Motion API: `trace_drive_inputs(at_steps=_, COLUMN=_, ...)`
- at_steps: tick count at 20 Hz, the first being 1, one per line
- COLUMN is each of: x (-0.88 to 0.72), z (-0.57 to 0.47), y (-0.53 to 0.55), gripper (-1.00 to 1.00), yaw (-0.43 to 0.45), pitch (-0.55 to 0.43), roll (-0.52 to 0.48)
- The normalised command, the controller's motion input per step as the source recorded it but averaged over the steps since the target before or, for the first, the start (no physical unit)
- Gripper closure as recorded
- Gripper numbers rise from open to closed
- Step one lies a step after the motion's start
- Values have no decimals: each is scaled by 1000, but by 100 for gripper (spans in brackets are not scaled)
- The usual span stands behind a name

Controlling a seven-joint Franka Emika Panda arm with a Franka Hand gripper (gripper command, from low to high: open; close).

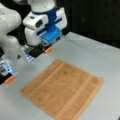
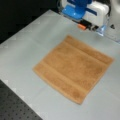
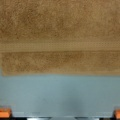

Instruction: Folding a towel twice

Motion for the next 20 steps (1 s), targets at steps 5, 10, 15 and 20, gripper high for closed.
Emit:
trace_drive_inputs(at_steps=5, x=62, z=-17, y=36, gripper=-100, yaw=114, pitch=246, roll=-29)
trace_drive_inputs(at_steps=10, x=253, z=-21, y=101, gripper=-100, yaw=68, pitch=114, roll=-27)
trace_drive_inputs(at_steps=15, x=396, z=53, y=181, gripper=-100, yaw=-141, pitch=158, roll=-23)
trace_drive_inputs(at_steps=20, x=513, z=117, y=283, gripper=-100, yaw=-277, pitch=188, roll=-38)
